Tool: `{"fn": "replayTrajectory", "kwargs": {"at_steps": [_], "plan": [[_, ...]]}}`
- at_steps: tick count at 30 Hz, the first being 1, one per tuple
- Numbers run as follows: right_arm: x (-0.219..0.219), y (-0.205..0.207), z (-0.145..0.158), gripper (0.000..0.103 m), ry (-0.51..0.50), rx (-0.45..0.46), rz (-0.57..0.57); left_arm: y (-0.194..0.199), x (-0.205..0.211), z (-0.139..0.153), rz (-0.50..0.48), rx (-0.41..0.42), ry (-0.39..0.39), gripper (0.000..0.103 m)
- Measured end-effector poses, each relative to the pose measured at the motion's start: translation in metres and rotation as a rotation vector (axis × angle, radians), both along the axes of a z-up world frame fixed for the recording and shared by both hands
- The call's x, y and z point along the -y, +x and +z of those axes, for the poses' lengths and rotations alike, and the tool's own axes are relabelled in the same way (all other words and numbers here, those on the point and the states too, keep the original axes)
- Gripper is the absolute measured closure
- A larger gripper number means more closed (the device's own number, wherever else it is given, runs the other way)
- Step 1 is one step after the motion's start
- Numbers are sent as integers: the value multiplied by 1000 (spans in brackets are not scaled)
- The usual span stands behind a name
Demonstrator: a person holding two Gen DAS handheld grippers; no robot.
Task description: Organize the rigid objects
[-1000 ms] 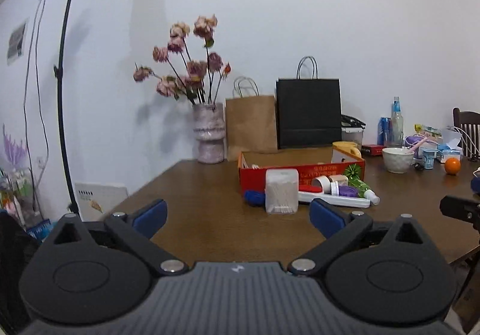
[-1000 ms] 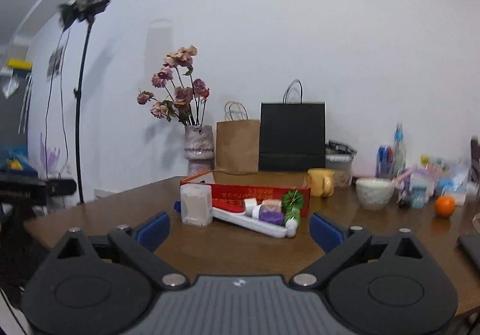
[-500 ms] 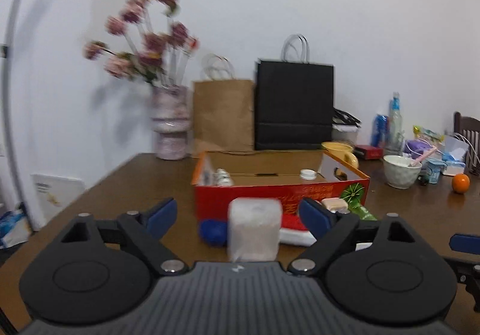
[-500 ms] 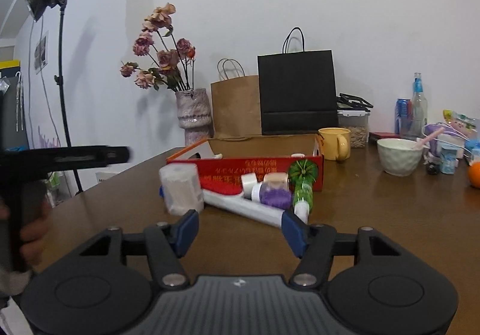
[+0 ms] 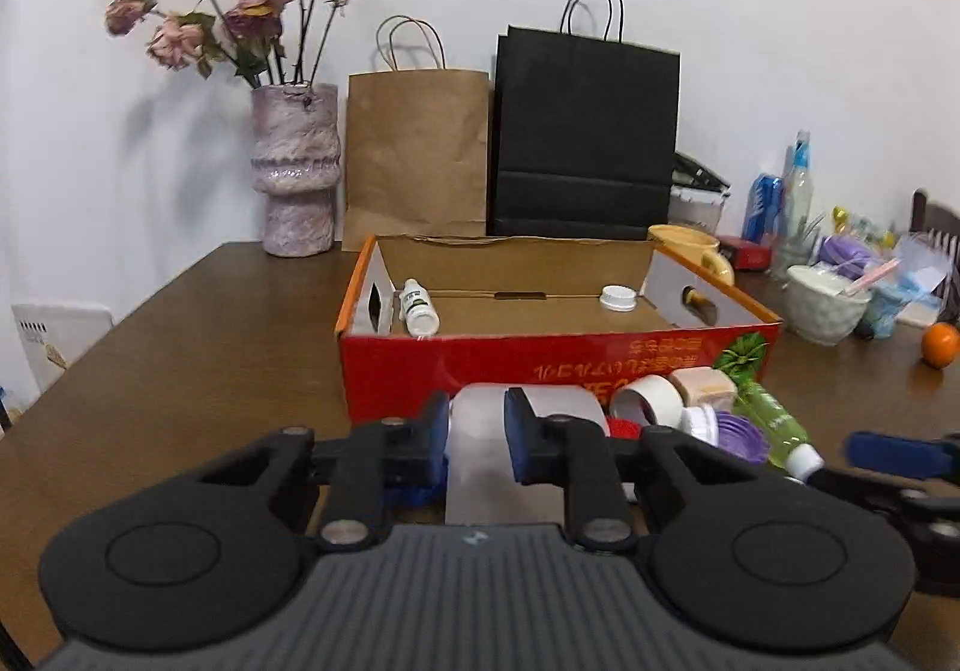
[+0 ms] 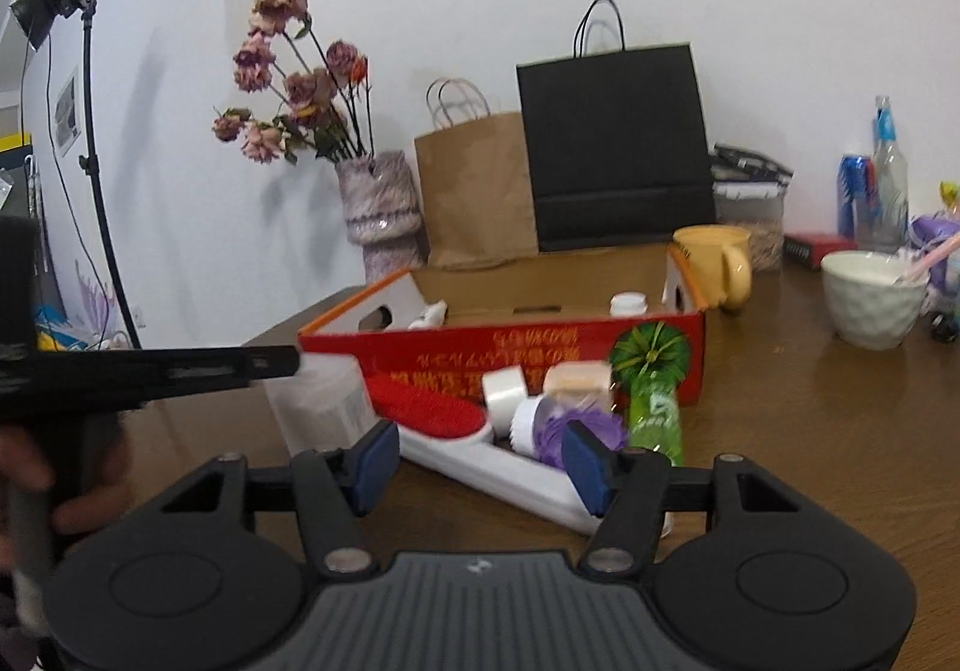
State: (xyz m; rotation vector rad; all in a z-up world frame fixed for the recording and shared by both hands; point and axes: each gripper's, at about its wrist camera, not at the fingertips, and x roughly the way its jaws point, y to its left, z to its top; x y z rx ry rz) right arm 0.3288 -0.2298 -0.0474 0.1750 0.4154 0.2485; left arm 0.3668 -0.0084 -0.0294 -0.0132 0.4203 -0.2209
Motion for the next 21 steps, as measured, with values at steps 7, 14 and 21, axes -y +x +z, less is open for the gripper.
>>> {"fn": "replayTrajectory", "kwargs": {"at_steps": [7, 14, 21], "plan": [[-14, 25, 10, 43, 114, -2, 71, 5, -15, 15, 18, -30, -94, 47], [-31, 81, 2, 68, 358, -129, 143, 46, -41, -2, -43, -213, -372, 73], [-43, 78, -5, 87, 365, -141, 150, 25, -45, -4, -41, -184, -370, 76]]}}
